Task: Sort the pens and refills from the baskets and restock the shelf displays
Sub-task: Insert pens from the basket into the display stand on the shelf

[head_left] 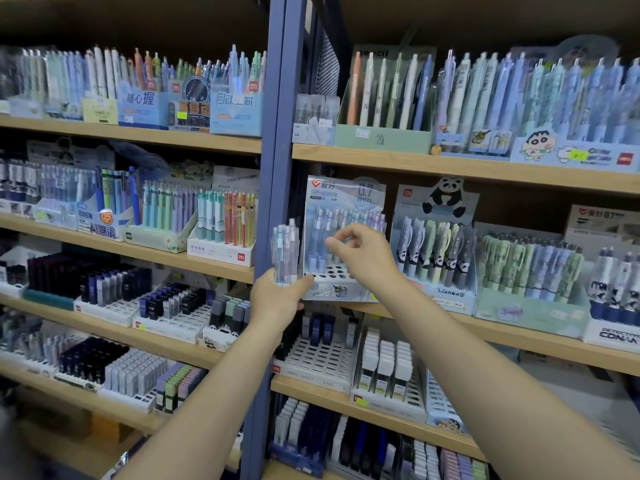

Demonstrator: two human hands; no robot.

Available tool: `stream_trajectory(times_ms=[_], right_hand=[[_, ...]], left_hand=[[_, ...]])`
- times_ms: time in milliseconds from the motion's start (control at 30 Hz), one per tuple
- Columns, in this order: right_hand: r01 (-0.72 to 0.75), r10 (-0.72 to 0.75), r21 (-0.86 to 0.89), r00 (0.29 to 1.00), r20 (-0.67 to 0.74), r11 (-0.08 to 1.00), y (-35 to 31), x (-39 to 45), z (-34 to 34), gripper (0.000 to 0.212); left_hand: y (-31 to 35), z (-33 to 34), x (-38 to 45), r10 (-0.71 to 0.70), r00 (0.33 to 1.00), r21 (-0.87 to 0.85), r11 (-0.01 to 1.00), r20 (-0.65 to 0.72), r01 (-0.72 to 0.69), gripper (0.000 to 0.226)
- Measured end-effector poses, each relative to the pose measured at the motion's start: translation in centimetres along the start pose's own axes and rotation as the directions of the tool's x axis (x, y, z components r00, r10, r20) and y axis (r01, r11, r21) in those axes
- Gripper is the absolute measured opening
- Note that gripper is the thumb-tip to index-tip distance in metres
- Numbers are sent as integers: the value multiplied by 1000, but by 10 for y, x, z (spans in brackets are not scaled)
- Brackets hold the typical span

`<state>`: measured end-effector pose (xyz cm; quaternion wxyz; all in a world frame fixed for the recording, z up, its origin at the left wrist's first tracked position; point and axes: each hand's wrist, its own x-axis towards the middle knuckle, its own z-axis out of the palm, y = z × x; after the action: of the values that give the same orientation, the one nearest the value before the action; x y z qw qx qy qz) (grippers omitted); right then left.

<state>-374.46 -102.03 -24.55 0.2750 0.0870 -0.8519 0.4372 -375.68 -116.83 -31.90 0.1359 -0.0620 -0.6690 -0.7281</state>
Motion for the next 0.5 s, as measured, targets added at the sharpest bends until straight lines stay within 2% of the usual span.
stream_trajectory(times_ms=[67, 133, 267, 367, 500], right_hand=[[-13, -5, 124, 990, 143, 992, -10, -15, -4, 13], [-44, 2, 166, 969, 245, 985, -14, -24, -2, 24], [-112, 53, 210, 962, 267, 971, -10, -29, -1, 29], [-145, 69, 244, 953, 295, 959, -4, -33, -9, 17], [-248, 162, 360, 954, 253, 899, 5, -33, -16, 20]], left_hand=[[6, -5, -8, -3, 993, -2, 1000, 117, 3, 20], [13, -8, -19, -17, 968, 51, 999, 250, 4, 24], [15, -6, -26, -33, 941, 67, 998, 338, 11, 21], [13, -7, -27, -57, 911, -38, 996, 409, 80, 19], [7, -4, -28, -64, 889, -170, 973, 453, 157, 27]])
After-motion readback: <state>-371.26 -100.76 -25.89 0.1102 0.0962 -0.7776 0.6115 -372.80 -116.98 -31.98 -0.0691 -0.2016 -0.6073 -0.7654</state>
